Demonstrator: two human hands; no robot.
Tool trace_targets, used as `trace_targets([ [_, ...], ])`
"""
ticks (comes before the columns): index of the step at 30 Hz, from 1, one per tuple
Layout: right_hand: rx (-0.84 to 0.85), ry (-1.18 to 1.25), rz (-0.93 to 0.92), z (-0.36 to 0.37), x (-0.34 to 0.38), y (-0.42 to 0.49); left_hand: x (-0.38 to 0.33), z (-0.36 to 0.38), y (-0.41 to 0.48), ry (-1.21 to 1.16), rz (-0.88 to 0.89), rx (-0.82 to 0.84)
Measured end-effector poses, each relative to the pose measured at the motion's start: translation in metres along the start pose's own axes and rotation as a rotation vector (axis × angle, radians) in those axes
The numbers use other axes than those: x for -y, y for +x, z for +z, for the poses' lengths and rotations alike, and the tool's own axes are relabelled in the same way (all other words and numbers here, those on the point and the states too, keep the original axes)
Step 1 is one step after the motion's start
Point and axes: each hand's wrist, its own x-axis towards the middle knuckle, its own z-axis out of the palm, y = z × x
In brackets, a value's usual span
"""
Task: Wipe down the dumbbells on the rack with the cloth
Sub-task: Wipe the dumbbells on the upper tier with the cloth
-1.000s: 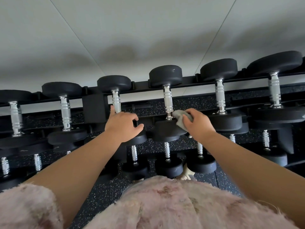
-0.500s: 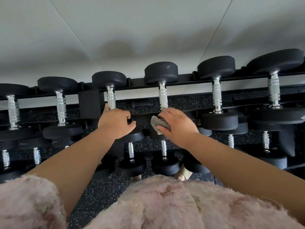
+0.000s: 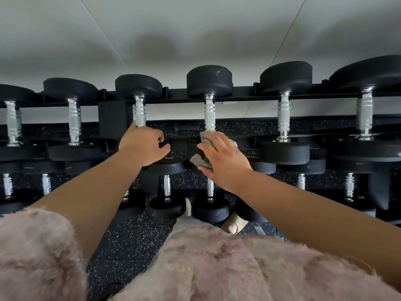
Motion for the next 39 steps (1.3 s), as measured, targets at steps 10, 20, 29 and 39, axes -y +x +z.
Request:
trace_targets([
  [10, 0.073, 0.490, 0.447, -0.023, -0.018, -0.009, -0.005, -0.009, -0.002, 0.031, 0.042, 0.033],
  [20, 0.007, -0.160, 0.124, 0.015, 0.038, 0.024, -0.006, -0.020, -0.010, -0.001, 0.066, 0.062],
  [29, -0.028, 0.014, 0.396, 0.001, 0.029, 0.009, 0.000, -0.017, -0.011, -0.015, 0.116, 0.036],
  [39, 0.077, 0.021, 0.409, -0.015, 0.049, 0.036, -0.009, -0.023, -0.010, 0.114, 0.134, 0.074],
])
